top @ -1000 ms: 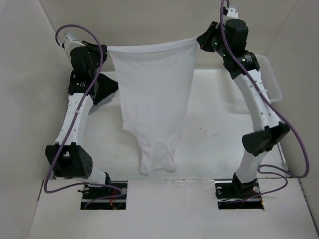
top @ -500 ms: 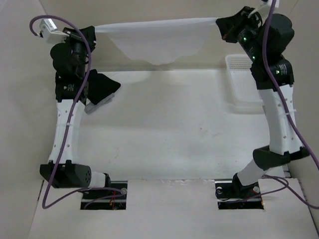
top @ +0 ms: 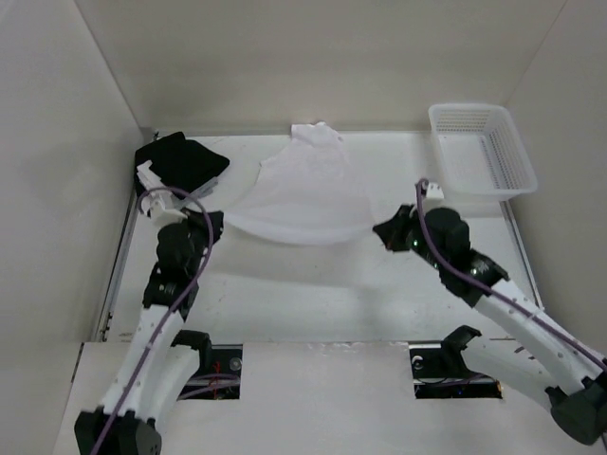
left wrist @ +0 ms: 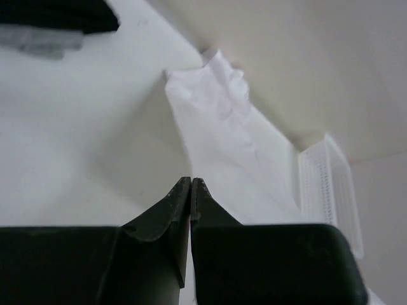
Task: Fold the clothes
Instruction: Flatten the tank top out, then fold the tank top
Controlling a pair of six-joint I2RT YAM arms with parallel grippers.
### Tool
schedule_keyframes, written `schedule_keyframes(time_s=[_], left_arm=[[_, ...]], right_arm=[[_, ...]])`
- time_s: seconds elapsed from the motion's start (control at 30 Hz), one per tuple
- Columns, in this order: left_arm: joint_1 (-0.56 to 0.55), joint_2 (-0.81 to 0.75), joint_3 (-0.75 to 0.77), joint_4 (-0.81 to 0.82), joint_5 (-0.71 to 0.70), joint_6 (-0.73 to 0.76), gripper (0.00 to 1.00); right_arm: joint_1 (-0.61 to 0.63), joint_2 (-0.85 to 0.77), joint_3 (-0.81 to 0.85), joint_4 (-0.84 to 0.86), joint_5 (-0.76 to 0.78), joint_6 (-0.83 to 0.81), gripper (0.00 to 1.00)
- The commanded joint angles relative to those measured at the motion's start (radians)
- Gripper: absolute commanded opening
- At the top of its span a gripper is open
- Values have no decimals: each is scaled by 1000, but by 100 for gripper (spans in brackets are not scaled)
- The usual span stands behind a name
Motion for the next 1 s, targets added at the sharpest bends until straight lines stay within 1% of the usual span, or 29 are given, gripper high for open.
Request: schedule_keyframes(time_s=[0.0,0.1,0.2,0.3,0.37,0.4,0.47,0.53,0.57,0.6,0.73,0.8,0.87,0.97], left_arm=[[-20,-267,-121,-157,-24,-6,1],[-72,-508,-221,-412,-27,-72,1],[-115,-695,-234,-615,-56,-142,0],[-150,-739,-200,-681,-92,-161,0],[-169,-702,-182,-667,-119,-158,0],[-172,-677,-177,-646,-134,-155,0],[-173,-619,-165,-566,-158,-146,1],[-169,-524,-153,-430,-174,-124,1],[-160,-452,-139,-351,-181,-113,1],[-155,-388,-124,-284,-185,-104,1],[-109,3,-32,74,-196,-90,1],[-86,221,69,203,-187,-104,1],[-69,426,196,288,-187,-106,1],[-48,715,434,319,-179,-95,1]], right_arm=[[131,-174,-173,71,112,118,0],[284,-297,-341,-16,152,277,0],[476,-401,-438,-110,228,441,0],[613,-434,-459,-179,317,535,0],[654,-406,-443,-182,337,545,0],[647,-385,-429,-168,337,533,0],[592,-331,-400,-113,327,468,0],[482,-258,-362,-44,279,380,0],[424,-222,-343,-11,252,340,0],[336,-173,-316,38,215,286,0],[43,61,-161,233,37,158,0],[-52,205,-47,299,-12,126,0],[-127,354,81,332,-41,115,0],[-212,584,304,343,-80,101,0]])
